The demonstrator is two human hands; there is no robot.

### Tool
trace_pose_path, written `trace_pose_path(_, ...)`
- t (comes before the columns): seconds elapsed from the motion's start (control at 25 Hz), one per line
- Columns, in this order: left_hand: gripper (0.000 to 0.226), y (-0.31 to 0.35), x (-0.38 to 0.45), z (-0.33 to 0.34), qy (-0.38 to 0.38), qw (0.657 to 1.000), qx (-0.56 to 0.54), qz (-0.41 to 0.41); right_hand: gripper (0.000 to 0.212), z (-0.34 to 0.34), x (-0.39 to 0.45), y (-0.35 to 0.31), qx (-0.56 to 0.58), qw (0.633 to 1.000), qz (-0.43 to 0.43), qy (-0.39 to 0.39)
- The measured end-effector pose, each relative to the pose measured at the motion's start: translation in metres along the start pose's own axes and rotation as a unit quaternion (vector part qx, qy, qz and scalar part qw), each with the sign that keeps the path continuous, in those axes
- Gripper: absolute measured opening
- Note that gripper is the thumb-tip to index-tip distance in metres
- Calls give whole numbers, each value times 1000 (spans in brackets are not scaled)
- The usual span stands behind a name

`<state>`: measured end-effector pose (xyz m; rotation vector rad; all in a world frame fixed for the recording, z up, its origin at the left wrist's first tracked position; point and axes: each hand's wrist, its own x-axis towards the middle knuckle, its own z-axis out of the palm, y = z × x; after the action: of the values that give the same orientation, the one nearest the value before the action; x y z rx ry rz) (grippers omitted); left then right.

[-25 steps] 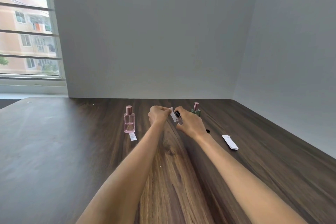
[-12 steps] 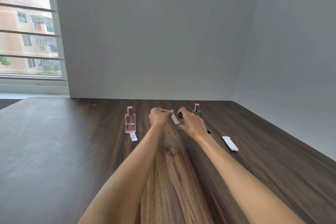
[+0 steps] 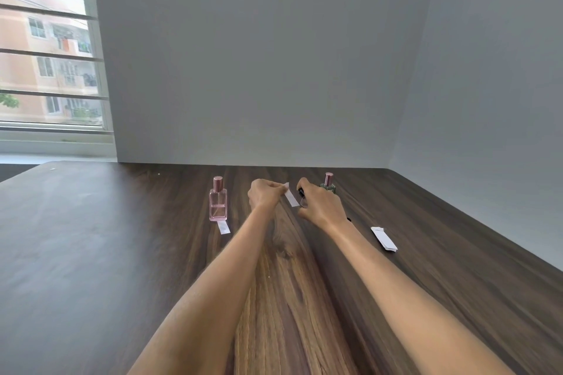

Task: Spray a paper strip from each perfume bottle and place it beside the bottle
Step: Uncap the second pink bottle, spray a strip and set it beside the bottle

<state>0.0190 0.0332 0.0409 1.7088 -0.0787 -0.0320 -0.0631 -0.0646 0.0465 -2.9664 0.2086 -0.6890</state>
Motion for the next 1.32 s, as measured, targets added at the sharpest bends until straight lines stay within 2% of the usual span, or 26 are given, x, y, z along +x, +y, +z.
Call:
trace_pose_path(0.12,19,-5,2,-4,7,1000,1,-5,37,2,1,0,62,997,44,22)
trace_pose_path(0.2,19,-10,2,-7,-4,1000,6,-11,46,4,5,0,167,980,107,8)
trace_pose_path(0.36,15,-16,1,-15,-23,999,27,-29,57,4,13,0,419,886,192,-40)
trace_pose_path(0.48,13,-22,4,-20,-30,998,51,-38,55,3,21,2,495,841,215,-45)
trace_pose_path(0.56,10,-25,7,-22,-32,996,77,-34,56,6,27,4,483,853,193,-39)
trace_pose_path(0.64,25,-29,12,-24,-29,993,112,-24,61,10,32,4,453,879,144,-23)
trace_pose_path(0.76,10,-33,18,-24,-34,988,149,-13,58,16,38,0,442,892,98,12)
trace_pose_path(0.84,26,-36,22,-20,-37,985,170,-10,54,20,43,-4,437,895,89,22)
trace_pose_path(1.08,35,-41,28,-15,-28,959,282,21,44,37,61,-8,411,908,83,-1)
trace_pose_path(1.32,40,-43,29,-15,-35,939,338,47,39,47,67,-7,380,922,69,-33)
